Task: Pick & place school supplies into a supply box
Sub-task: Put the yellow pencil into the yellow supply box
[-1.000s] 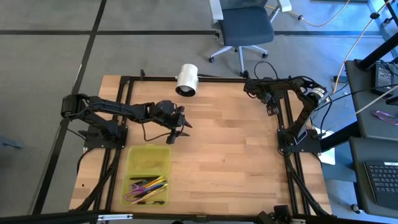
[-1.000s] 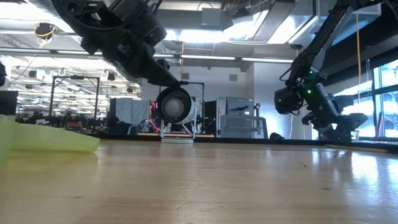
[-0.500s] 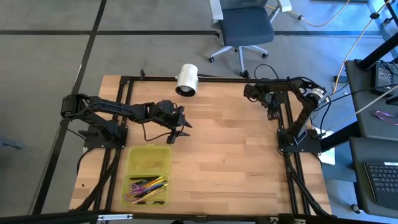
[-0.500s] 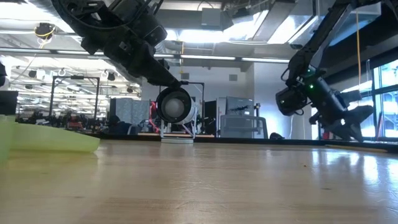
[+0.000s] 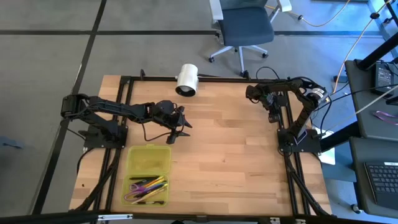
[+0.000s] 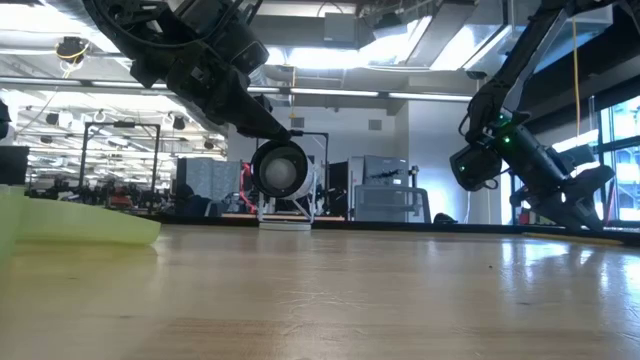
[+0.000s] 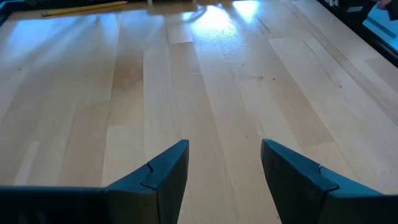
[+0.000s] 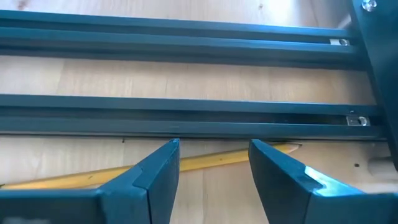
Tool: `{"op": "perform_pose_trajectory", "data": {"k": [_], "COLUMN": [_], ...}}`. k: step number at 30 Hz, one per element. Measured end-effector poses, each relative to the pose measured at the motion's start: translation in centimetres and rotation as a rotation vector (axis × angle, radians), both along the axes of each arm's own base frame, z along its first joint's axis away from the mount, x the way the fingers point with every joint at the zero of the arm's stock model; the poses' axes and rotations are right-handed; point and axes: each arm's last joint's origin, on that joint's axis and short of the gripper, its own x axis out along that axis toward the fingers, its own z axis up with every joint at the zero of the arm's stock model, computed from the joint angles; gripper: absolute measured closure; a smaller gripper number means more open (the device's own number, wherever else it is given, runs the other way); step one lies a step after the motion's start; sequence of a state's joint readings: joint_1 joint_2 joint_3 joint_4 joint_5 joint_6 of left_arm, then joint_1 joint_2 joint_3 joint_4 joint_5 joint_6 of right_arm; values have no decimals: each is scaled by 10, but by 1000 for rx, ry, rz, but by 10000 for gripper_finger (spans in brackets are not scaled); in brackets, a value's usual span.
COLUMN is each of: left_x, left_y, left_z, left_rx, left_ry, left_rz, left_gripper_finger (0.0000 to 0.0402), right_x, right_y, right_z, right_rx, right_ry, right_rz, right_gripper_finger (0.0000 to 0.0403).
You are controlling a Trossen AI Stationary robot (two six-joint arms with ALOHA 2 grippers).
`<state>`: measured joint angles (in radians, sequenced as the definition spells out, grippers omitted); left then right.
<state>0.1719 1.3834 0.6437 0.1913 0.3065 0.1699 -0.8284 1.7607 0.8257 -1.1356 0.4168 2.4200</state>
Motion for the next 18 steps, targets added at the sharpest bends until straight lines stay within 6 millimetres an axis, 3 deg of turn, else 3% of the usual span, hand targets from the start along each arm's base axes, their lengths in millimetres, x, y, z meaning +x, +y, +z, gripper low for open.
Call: {"op": "perform_pose_trajectory", "data": {"k": [12, 18], "left_x": [-1, -3], "left_y": [0, -1], "left_z": [-2, -5], "left_rx": [22, 42], "left_ry": [16, 50], "left_rz": [-17, -35], "left_gripper_finger": [208, 211], "right_x": [3, 5], "right_y": [3, 6], "right_z": [0, -7], "right_rx": [43, 56], "right_ry": [-27, 41], "right_rz": [15, 47], "right_gripper_finger": [208, 208]}}
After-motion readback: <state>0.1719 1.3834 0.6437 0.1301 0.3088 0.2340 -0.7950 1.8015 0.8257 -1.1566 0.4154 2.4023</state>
